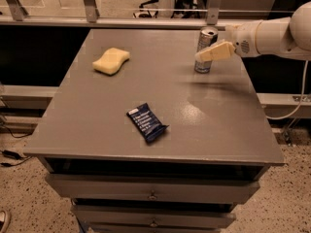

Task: Move redbull can near rxbar blueberry

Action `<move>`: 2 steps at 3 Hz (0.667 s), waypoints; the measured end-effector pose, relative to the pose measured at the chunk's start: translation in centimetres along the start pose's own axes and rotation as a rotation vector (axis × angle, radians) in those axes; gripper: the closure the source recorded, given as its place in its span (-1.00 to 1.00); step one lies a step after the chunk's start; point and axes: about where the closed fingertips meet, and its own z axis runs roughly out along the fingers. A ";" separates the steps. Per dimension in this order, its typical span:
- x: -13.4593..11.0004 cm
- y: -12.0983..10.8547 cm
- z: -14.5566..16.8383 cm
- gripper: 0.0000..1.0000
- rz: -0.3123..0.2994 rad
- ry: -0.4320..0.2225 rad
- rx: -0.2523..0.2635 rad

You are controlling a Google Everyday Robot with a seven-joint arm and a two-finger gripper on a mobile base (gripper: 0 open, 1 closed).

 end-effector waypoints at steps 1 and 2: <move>0.0 0.0 0.4 -0.27 0.059 -0.020 -0.020; -0.5 0.6 0.7 0.19 0.110 -0.041 -0.063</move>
Offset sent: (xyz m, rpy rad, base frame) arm -0.0043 0.0161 0.0088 0.1942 0.1051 0.0432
